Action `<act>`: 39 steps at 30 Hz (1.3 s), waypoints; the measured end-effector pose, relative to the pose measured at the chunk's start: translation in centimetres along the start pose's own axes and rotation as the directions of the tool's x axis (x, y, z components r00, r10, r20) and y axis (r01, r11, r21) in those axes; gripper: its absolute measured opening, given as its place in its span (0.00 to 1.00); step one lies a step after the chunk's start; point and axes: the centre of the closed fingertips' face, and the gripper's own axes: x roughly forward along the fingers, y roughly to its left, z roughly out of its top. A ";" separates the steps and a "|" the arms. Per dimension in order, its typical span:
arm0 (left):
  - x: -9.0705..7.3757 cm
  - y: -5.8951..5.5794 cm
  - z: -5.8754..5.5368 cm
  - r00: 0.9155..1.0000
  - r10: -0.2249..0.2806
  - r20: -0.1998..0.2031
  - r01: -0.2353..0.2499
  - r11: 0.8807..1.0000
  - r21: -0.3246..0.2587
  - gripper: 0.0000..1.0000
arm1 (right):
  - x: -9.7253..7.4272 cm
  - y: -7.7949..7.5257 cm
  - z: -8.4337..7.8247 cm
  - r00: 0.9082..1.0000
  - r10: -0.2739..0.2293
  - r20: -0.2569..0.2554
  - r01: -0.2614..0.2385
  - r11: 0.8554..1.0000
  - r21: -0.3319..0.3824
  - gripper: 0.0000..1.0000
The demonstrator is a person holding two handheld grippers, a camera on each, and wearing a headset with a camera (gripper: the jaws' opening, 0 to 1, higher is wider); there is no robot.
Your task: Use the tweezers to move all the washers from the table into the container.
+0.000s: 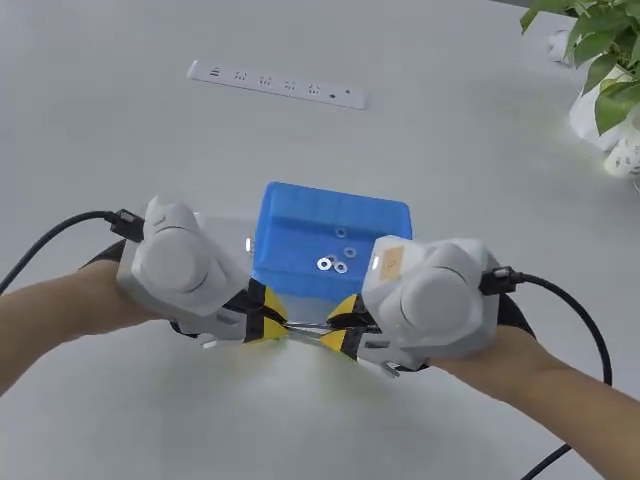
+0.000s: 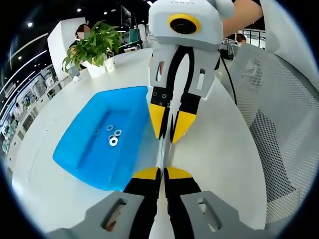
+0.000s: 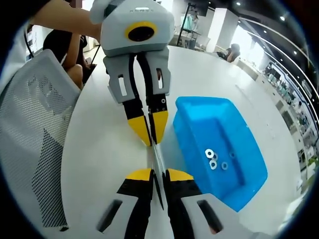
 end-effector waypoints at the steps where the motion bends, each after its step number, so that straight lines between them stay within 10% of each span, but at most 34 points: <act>1: 0.0 0.0 0.0 1.000 0.003 0.000 -0.003 1.000 0.000 0.07 | 0.0 0.0 -0.1 1.000 0.003 -0.002 -0.003 1.000 0.006 0.11; 28: -3.3 0.2 0.4 0.992 0.125 -0.029 -0.127 0.990 -0.057 0.15 | -2.1 -0.6 -0.4 0.997 -0.077 0.028 0.075 0.995 0.068 0.15; 36: -7.7 -0.7 1.7 0.956 0.292 0.045 -0.279 0.942 -0.187 0.16 | -6.9 -1.1 -0.8 0.970 -0.217 0.112 0.190 0.958 0.216 0.16; 39: -9.6 -1.5 2.2 0.927 0.368 0.065 -0.340 0.903 -0.264 0.17 | -8.9 -0.8 -1.5 0.955 -0.271 0.118 0.238 0.942 0.237 0.16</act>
